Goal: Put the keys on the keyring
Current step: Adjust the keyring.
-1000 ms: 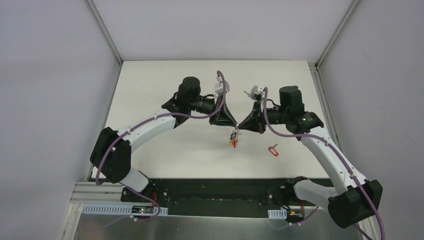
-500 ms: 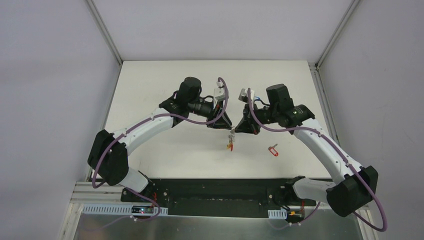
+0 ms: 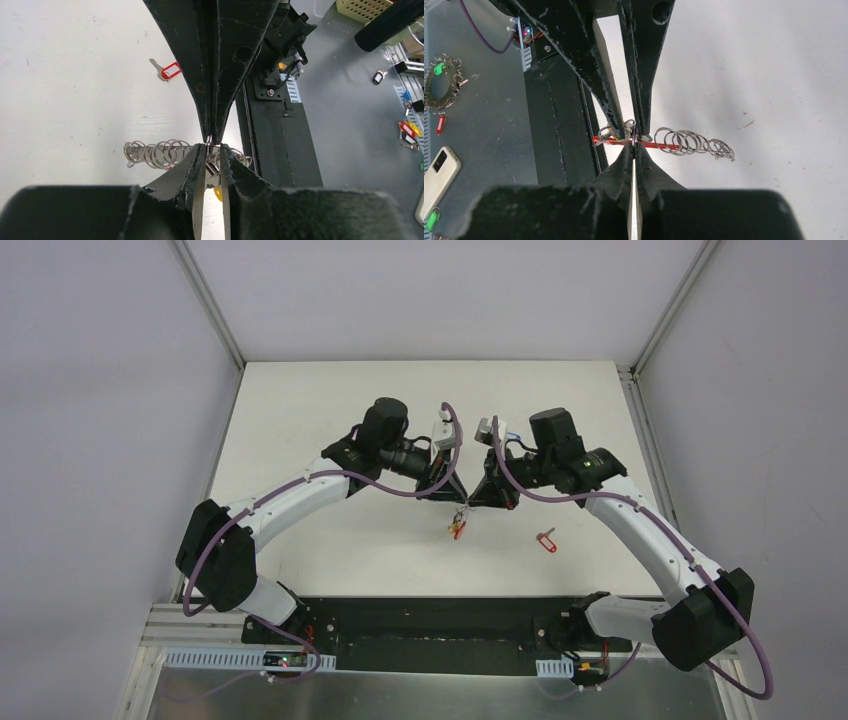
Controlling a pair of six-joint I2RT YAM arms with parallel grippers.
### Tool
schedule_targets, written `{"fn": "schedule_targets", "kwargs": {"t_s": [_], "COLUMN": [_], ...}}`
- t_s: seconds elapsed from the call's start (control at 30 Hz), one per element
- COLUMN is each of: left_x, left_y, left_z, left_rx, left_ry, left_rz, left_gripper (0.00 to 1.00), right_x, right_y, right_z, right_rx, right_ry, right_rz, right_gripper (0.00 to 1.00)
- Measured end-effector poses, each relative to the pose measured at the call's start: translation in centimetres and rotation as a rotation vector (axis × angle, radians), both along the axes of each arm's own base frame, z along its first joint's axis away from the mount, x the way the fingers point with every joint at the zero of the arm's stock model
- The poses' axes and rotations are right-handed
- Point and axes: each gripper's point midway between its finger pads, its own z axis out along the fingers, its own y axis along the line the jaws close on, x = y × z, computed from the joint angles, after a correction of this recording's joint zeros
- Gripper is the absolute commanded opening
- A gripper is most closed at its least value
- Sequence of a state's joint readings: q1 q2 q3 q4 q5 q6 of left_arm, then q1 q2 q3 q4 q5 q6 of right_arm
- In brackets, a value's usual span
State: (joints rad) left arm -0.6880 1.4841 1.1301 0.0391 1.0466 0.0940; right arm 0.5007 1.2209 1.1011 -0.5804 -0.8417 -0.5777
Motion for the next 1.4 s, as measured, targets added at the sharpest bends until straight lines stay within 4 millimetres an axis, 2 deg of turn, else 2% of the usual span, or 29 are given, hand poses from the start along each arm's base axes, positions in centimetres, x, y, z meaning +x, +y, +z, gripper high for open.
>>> {"fn": "schedule_targets", "kwargs": {"t_s": [0.17,0.37,0.5,0.63,0.73,0.87,0.97,1.4], "left_x": [0.0,0.0,0.1,0.6,0.8,0.9,0.7,0.3], "left_y": [0.0,-0.1,-0.2,-0.9,-1.1,-1.2,-1.2,-0.9], "left_z": [0.0,0.2,0.7,1.9,3.0,5.2,6.0,5.5], "left_rx": [0.0,0.002,-0.01,-0.098,-0.158,-0.249,-0.286,-0.3], "left_ry": [-0.001,0.009,0.049,0.115,0.17,0.196,0.206,0.252], "left_rz": [0.001,0.003,0.019,0.056,0.076,0.082,0.078,0.08], "left_gripper": [0.0,0.0,0.0,0.0,0.0,0.0,0.0,0.0], "right_x": [0.0,0.0,0.1,0.3,0.7,1.4,1.5,1.0], "right_y": [0.0,0.1,0.1,-0.5,-1.1,-1.9,-2.2,-2.5], "right_z": [0.0,0.1,0.4,1.5,2.9,4.5,5.2,6.2], "right_rx": [0.001,0.005,0.014,0.055,0.099,0.148,0.173,0.229], "right_ry": [0.001,0.0,-0.008,-0.064,-0.102,-0.134,-0.131,-0.089], "right_rz": [0.001,0.001,-0.008,-0.038,-0.069,-0.105,-0.113,-0.096], "right_gripper": [0.0,0.0,0.17,0.33,0.39,0.4,0.38,0.26]}}
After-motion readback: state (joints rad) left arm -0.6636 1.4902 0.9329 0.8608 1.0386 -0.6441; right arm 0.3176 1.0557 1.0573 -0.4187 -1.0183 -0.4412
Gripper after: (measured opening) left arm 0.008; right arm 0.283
